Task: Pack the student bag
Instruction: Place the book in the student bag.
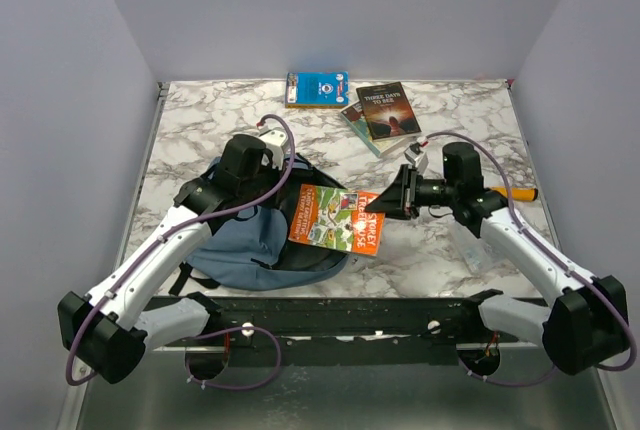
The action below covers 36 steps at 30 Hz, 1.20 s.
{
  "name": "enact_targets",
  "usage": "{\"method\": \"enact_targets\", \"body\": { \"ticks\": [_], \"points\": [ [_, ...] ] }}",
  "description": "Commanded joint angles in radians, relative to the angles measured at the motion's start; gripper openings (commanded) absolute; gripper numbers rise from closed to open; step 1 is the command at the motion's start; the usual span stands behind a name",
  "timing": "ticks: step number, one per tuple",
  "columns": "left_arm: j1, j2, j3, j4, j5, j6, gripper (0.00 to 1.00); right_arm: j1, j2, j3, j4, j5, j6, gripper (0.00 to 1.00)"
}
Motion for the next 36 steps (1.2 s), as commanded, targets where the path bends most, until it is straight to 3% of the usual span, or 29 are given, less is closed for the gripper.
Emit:
{"method": "enact_targets", "body": {
  "ticks": [1, 5, 9, 16, 25, 31, 36],
  "points": [
    [-0.003, -0.034, 0.000, 0.084, 0.003, -0.003, 0.00, 0.034, 0.061, -0.001, 0.069, 0.042, 0.018, 0.00],
    [-0.003, -0.062, -0.011, 0.091, -0.031, 0.001, 0.00, 0.034, 0.099, 0.076, -0.137, 0.154, -0.134, 0.00],
    [-0.001, -0.115, -0.030, 0.116, -0.066, 0.003, 0.00, 0.036, 0.107, 0.070, -0.112, 0.171, -0.118, 0.00],
    [-0.002, -0.196, -0.081, 0.201, -0.022, 0.013, 0.00, 0.201, 0.203, 0.112, 0.124, 0.210, 0.024, 0.01],
    [-0.003, -0.220, -0.105, 0.232, -0.023, 0.019, 0.00, 0.371, 0.468, 0.137, 0.690, 0.308, 0.341, 0.01],
    [-0.003, -0.210, -0.103, 0.235, 0.013, 0.018, 0.00, 0.408, 0.671, 0.204, 0.992, 0.351, 0.494, 0.01],
    [-0.003, -0.209, -0.103, 0.235, 0.018, 0.023, 0.00, 0.407, 0.724, 0.268, 0.997, 0.325, 0.473, 0.01]
  ]
}}
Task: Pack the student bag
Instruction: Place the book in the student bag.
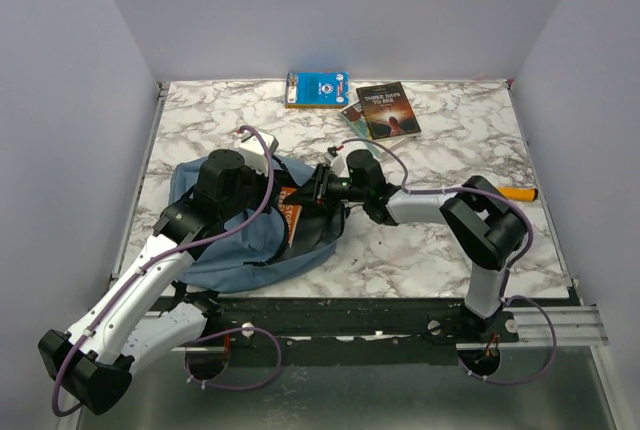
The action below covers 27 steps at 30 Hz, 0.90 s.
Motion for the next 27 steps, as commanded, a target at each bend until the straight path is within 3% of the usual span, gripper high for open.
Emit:
{"method": "enact_targets", "body": {
  "ticks": [1, 8, 12, 14, 19, 27],
  "points": [
    [-0.004, -0.016, 0.009, 0.110, 0.038, 0.009, 0.00, 0.000, -0.026, 0.079, 0.164, -0.011, 0.022, 0.01],
    [-0.003, -0.021, 0.004, 0.111, 0.044, 0.030, 0.00, -0.107, -0.161, -0.015, -0.007, -0.223, -0.108, 0.01],
    [-0.002, -0.006, 0.009, 0.112, 0.080, 0.034, 0.00, -0.143, -0.293, 0.011, -0.302, -0.246, -0.297, 0.00],
    [-0.002, -0.005, 0.008, 0.116, 0.103, 0.037, 0.00, -0.143, -0.319, 0.038, -0.356, -0.291, -0.324, 0.01],
    [-0.002, -0.010, 0.000, 0.144, 0.191, 0.042, 0.00, -0.128, -0.302, 0.007, -0.128, -0.381, -0.132, 0.01],
    [-0.004, -0.014, -0.019, 0.204, 0.397, 0.036, 0.00, -0.014, -0.064, 0.093, 0.169, -0.328, 0.038, 0.01]
  ]
}}
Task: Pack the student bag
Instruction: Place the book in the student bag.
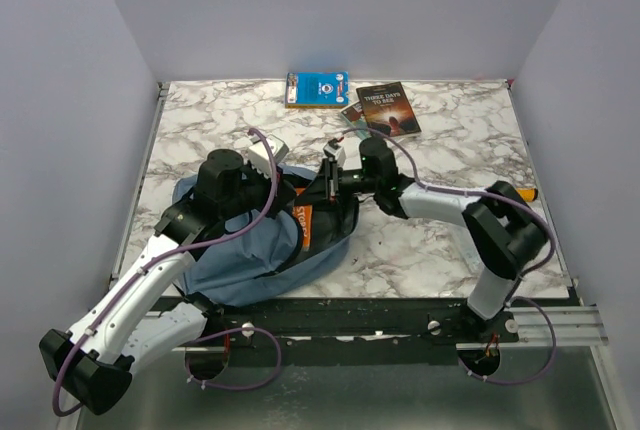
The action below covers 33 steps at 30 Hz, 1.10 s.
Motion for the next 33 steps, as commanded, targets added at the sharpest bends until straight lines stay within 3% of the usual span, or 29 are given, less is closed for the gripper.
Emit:
{"method": "enact_targets", "body": {
  "ticks": [1, 8, 11, 13, 18, 22, 25, 29, 33],
  "points": [
    [-0.006, -0.021, -0.014, 0.149, 0.213, -0.005, 0.00, 0.057, 0.111, 0.097, 0.325, -0.074, 0.153, 0.01],
    [-0.007, -0.023, -0.028, 0.174, 0.241, -0.002, 0.00, 0.064, 0.287, 0.125, 0.442, -0.093, 0.209, 0.01],
    [-0.007, -0.008, -0.021, 0.174, 0.281, -0.006, 0.00, 0.067, 0.332, 0.151, 0.398, -0.101, 0.167, 0.01],
    [-0.007, -0.003, -0.018, 0.172, 0.288, -0.002, 0.00, 0.067, 0.342, 0.182, 0.332, -0.113, 0.116, 0.01],
    [-0.007, -0.012, -0.025, 0.169, 0.280, 0.005, 0.00, 0.067, 0.364, 0.313, -0.148, -0.093, -0.200, 0.02],
    [-0.007, 0.001, -0.019, 0.168, 0.279, 0.001, 0.00, 0.066, 0.386, 0.356, -0.323, -0.032, -0.325, 0.21],
    [-0.006, -0.001, -0.021, 0.169, 0.253, 0.000, 0.00, 0.066, 0.371, 0.322, -0.266, -0.006, -0.306, 0.32],
    [-0.007, -0.003, -0.025, 0.152, 0.173, 0.008, 0.00, 0.055, 0.305, 0.276, -0.243, 0.074, -0.314, 0.62],
    [-0.007, -0.004, -0.030, 0.150, 0.115, 0.014, 0.00, 0.032, 0.246, 0.255, -0.319, 0.146, -0.372, 0.77]
  ]
}}
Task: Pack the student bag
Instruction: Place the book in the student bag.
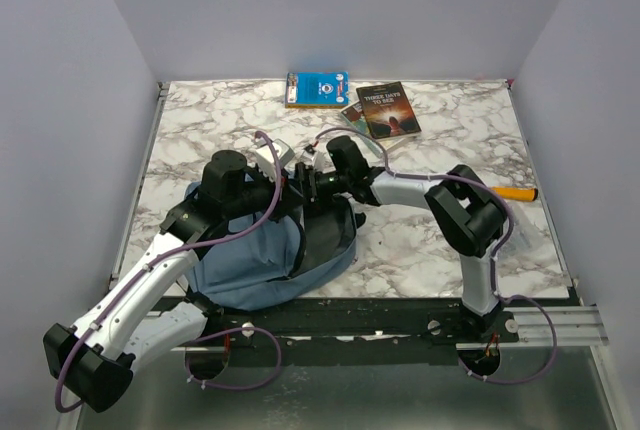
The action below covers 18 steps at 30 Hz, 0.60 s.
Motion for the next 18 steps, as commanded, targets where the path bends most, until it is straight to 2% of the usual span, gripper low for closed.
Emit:
{"method": "enact_targets", "body": {
  "ticks": [1, 3, 7, 11, 13, 16, 18],
  "points": [
    [-0.007, -0.019, 0.008, 0.098, -0.050, 0.013, 0.00, -0.029, -0.100, -0.029, -0.094, 0.128, -0.082, 0.80],
    [-0.005, -0.018, 0.004, 0.098, -0.086, 0.018, 0.00, -0.040, -0.141, -0.051, -0.136, 0.173, -0.114, 0.83],
    [-0.005, -0.025, -0.001, 0.100, -0.144, 0.035, 0.00, -0.042, -0.226, -0.053, -0.322, 0.317, -0.231, 0.88],
    [-0.005, -0.020, -0.013, 0.131, -0.131, 0.066, 0.00, -0.042, -0.295, -0.057, -0.422, 0.416, -0.322, 0.89],
    [-0.005, -0.005, -0.003, 0.131, -0.114, 0.072, 0.00, -0.041, -0.309, -0.064, -0.411, 0.386, -0.338, 0.90],
    [-0.005, 0.004, 0.017, 0.140, -0.034, 0.076, 0.00, -0.031, -0.251, -0.065, -0.315, 0.231, -0.256, 0.88],
    [-0.005, 0.007, 0.043, 0.146, 0.002, 0.070, 0.00, 0.026, -0.200, -0.027, -0.275, 0.215, -0.215, 0.85]
  ]
}}
